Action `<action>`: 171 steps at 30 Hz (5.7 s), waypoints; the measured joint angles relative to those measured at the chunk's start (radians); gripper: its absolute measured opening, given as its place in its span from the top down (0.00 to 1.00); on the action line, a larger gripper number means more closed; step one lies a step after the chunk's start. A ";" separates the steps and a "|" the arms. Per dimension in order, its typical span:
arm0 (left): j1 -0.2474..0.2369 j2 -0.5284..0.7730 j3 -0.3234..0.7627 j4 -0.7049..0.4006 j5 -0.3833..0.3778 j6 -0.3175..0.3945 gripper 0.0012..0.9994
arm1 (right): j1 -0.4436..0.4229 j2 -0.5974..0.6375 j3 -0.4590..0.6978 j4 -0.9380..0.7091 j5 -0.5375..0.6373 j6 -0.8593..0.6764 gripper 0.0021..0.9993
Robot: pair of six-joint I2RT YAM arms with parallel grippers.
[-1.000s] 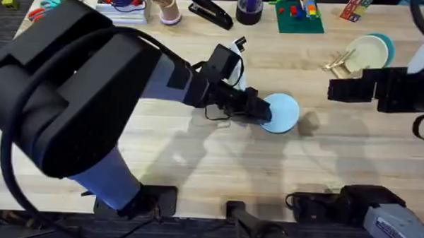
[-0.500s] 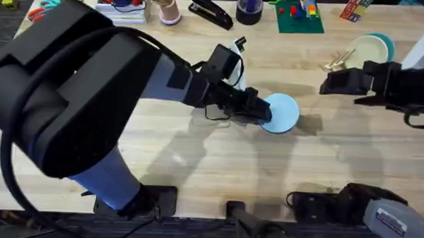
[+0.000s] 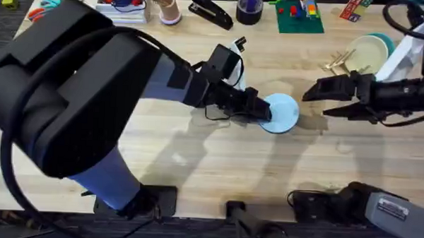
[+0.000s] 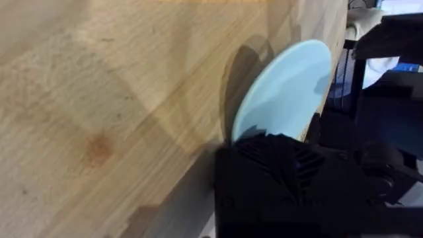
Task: Pick up the plates from the table one by one and place each into a slot on the dish rack.
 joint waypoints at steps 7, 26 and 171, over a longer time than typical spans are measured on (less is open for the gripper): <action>0.000 0.000 0.000 0.000 0.000 0.000 0.96 | 0.000 0.057 -0.025 0.068 -0.025 -0.009 0.00; 0.000 0.000 0.000 0.000 0.002 0.000 0.96 | 0.108 0.165 -0.095 0.225 -0.027 -0.012 0.04; 0.049 -0.560 0.375 -0.832 -0.703 0.430 0.00 | 0.242 -0.219 0.586 -0.186 0.932 -0.401 0.97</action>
